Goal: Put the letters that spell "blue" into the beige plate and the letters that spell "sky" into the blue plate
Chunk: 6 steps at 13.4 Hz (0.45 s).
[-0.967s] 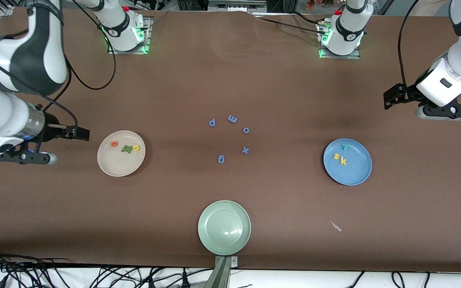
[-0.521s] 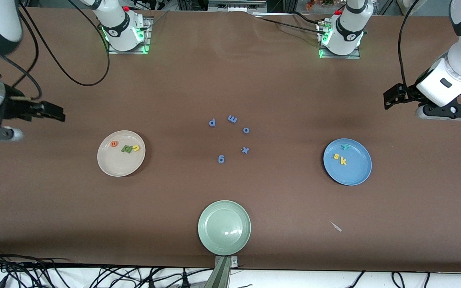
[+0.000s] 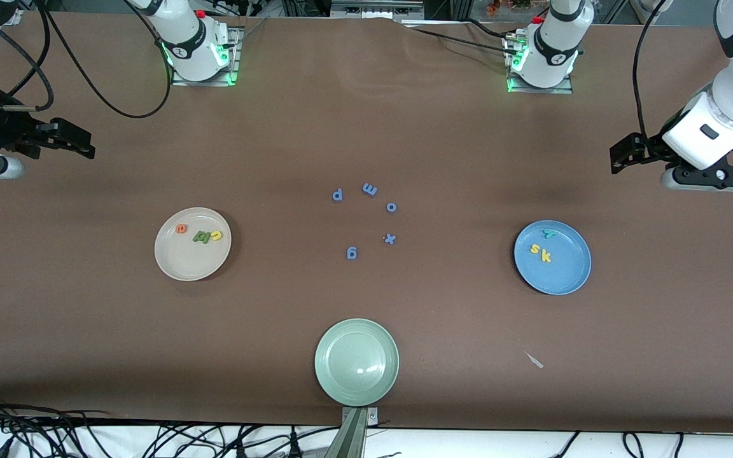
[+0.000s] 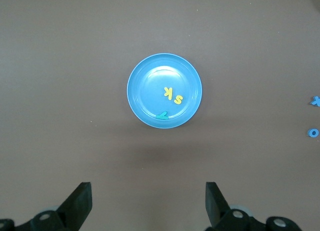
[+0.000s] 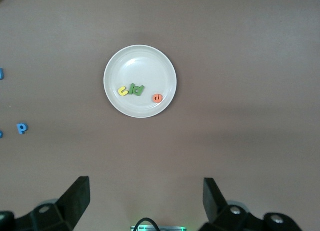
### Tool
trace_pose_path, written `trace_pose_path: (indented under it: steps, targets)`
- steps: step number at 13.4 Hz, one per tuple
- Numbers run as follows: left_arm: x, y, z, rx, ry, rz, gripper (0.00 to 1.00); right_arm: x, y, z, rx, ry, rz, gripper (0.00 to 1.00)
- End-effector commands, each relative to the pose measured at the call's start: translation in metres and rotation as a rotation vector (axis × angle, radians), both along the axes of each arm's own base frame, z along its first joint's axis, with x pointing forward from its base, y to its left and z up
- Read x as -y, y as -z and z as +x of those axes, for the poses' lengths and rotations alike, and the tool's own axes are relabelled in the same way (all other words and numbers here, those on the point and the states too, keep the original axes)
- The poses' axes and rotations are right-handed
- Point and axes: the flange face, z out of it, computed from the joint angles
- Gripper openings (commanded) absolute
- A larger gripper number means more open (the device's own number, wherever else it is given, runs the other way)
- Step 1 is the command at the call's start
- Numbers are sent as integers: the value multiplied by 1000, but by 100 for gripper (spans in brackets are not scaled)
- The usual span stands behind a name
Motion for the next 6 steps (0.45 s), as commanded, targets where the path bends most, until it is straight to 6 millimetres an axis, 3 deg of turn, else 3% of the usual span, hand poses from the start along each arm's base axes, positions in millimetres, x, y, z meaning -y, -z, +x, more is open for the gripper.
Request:
trace_pose_path:
  steps: [1, 6]
  targets:
    - [-1, -5, 2, -6, 19, -18, 100, 2, -4, 0, 14, -14, -26, 100]
    - [-1, -5, 2, -6, 19, -18, 100, 7, -4, 0, 12, -6, -27, 100]
